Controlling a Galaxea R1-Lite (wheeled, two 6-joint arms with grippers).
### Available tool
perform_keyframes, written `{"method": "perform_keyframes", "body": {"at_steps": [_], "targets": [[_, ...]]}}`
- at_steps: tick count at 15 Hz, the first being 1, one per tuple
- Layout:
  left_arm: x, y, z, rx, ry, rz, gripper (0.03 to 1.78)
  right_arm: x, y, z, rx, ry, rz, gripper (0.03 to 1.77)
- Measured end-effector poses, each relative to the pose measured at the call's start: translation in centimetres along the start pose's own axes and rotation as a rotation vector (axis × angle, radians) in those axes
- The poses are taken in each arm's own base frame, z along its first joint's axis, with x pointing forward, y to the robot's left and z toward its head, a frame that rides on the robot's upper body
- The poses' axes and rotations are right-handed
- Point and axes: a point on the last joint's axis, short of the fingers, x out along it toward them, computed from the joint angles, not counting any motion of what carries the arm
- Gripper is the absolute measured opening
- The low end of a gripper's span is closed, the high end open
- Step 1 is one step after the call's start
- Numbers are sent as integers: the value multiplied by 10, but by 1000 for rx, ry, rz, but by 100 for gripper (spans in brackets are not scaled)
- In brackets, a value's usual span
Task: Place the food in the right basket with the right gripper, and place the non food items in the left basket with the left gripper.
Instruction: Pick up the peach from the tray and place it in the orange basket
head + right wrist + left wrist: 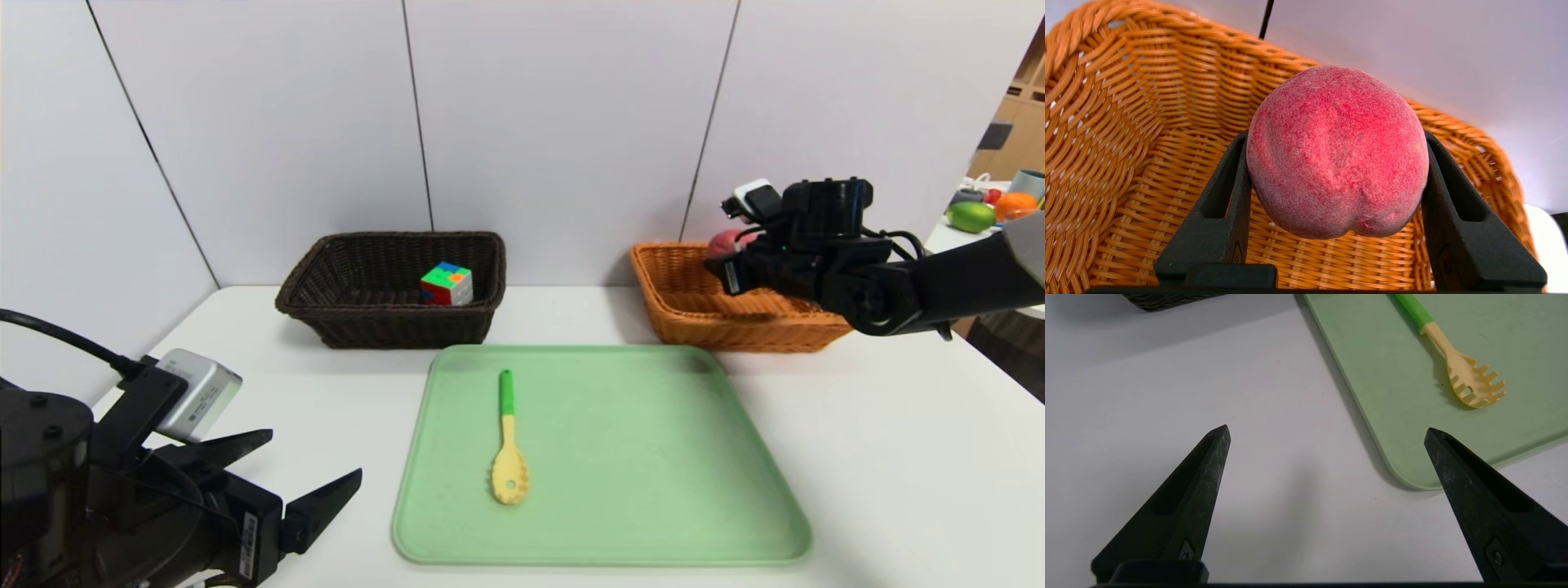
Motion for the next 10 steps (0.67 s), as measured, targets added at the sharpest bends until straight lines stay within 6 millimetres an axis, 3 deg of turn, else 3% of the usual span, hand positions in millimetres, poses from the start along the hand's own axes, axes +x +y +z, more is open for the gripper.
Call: {"method": "perform_keyframes", "body": {"at_steps": [5, 10], "targets": [[0, 0, 0, 0, 0, 0, 169, 5, 5, -9, -3, 31, 12, 113], [0, 0, 0, 1, 1, 0, 169, 5, 9, -15, -9, 48, 22, 140]]}}
